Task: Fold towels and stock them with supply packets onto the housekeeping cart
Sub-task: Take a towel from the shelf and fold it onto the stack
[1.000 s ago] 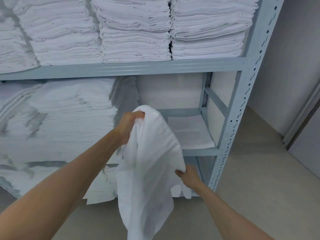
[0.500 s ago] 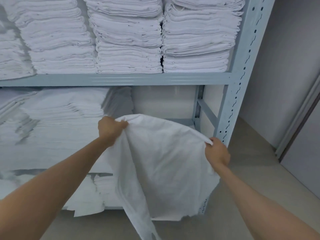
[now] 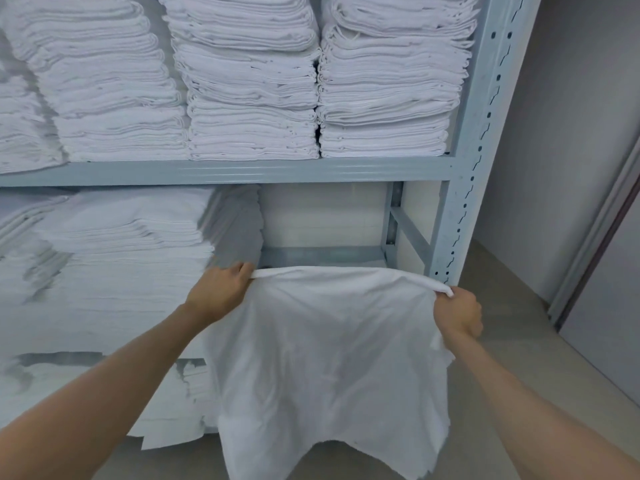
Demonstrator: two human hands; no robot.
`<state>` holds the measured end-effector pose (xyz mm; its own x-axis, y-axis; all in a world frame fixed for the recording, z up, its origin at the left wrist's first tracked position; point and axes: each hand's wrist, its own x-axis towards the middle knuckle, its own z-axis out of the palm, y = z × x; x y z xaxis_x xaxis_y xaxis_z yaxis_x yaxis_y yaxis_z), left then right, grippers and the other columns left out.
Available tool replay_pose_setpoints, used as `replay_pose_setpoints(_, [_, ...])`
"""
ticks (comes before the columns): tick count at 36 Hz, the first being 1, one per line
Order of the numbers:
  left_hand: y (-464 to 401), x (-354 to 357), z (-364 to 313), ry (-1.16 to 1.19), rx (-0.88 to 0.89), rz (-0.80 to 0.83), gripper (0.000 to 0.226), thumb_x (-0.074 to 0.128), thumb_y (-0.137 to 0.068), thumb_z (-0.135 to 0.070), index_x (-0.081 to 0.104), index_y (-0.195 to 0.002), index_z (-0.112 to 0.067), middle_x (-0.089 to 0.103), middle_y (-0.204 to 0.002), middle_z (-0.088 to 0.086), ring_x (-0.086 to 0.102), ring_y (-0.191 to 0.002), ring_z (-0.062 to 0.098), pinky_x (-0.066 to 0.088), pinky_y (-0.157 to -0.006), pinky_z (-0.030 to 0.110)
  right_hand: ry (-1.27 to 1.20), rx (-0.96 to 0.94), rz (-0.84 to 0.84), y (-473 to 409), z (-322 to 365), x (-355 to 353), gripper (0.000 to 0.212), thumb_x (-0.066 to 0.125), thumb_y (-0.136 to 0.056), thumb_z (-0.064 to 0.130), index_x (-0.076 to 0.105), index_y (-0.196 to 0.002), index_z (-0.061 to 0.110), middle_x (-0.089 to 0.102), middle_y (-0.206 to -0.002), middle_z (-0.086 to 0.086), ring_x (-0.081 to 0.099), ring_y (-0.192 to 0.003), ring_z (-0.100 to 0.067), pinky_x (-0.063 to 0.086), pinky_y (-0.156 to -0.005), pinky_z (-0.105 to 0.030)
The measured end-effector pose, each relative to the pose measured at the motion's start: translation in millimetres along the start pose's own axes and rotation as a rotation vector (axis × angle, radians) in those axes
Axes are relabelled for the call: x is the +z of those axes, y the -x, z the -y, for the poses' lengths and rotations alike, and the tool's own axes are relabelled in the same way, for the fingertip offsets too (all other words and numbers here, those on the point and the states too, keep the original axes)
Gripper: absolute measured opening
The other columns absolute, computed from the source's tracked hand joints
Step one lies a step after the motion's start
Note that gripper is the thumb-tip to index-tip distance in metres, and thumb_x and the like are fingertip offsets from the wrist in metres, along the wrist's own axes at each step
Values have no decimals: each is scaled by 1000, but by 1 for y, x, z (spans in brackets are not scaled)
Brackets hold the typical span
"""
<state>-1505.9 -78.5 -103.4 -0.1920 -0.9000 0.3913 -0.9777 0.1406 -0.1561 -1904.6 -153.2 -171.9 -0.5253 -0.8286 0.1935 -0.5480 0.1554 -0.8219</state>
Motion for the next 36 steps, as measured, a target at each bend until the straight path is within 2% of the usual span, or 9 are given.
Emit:
replay_pose_setpoints(5, [1, 5, 0, 168, -97, -60, 30, 52, -103, -23, 58, -86, 1, 67, -77, 27, 61, -67, 47, 35, -58, 41, -38, -27, -101, 3, -10, -1, 15, 55, -92, 13, 69, -86, 11, 61, -76, -9, 51, -70, -31, 41, -65, -33])
replay_pose_setpoints(9, [-10, 6, -3, 479, -237, -107, 51, 57, -100, -36, 36, -56, -19, 55, -55, 15, 54, -59, 38, 42, -62, 45, -22, -67, -180, 4, -19, -2, 20, 55, -93, 13, 72, -104, 12, 70, -92, -20, 62, -84, -41, 46, -72, -40])
replay_pose_setpoints(13, [-29, 20, -26, 556, -402, 75, 61, 56, -99, -38, 35, -49, -11, 39, -47, 5, 43, -51, 25, 28, -52, 38, 295, 56, 131, -15, -17, -6, 30, 54, -94, 31, 64, -112, 10, 65, -113, -20, 62, -103, -39, 43, -77, -38])
replay_pose_setpoints(16, [-33, 49, -54, 635, -580, 204, 45, 56, -96, -25, 42, -57, -8, 45, -59, 5, 51, -67, 28, 35, -59, 32, 531, 67, 340, -12, -16, -3, 33, 50, -94, 24, 55, -122, 8, 61, -126, -15, 60, -111, -34, 42, -78, -35])
replay_pose_setpoints(20, [-30, 77, -79, 835, -760, 278, 31, 59, -91, -21, 48, -65, -8, 50, -66, 5, 48, -59, 20, 36, -52, 29, 562, 77, 458, 7, -36, 11, 27, 49, -94, 15, 57, -119, 5, 61, -124, -16, 61, -111, -33, 50, -93, -37])
replay_pose_setpoints(24, [-31, 86, -104, 946, -748, 315, 35, 62, -90, -13, 46, -58, -12, 47, -57, 0, 44, -52, 16, 31, -48, 25, 473, 115, 561, 19, -52, 18, 30, 50, -92, 20, 53, -119, 9, 61, -121, -12, 61, -106, -30, 51, -87, -33])
replay_pose_setpoints(27, [-35, 89, -130, 1011, -674, 411, 24, 61, -91, -14, 52, -69, -9, 50, -67, 9, 49, -64, 20, 35, -59, 29, 432, 76, 725, 27, -49, 30, 39, 58, -91, 34, 54, -120, 8, 61, -121, -9, 61, -107, -27, 49, -85, -31])
replay_pose_setpoints(31, [-43, 92, -158, 1032, -612, 452, 41, 61, -91, -14, 39, -56, -16, 39, -59, 4, 38, -54, 18, 28, -53, 29, 424, -12, 895, 33, -30, 41, 40, 60, -92, 43, 56, -115, 9, 62, -114, -9, 58, -100, -24, 40, -65, -26])
replay_pose_setpoints(36, [-52, 90, -168, 989, -571, 464, 46, 63, -90, -19, 33, -55, -21, 32, -54, -2, 31, -49, 14, 23, -50, 29, 404, 41, 1083, 25, 0, 26, 31, 58, -93, 28, 58, -117, 10, 64, -117, -10, 60, -95, -25, 47, -77, -30])
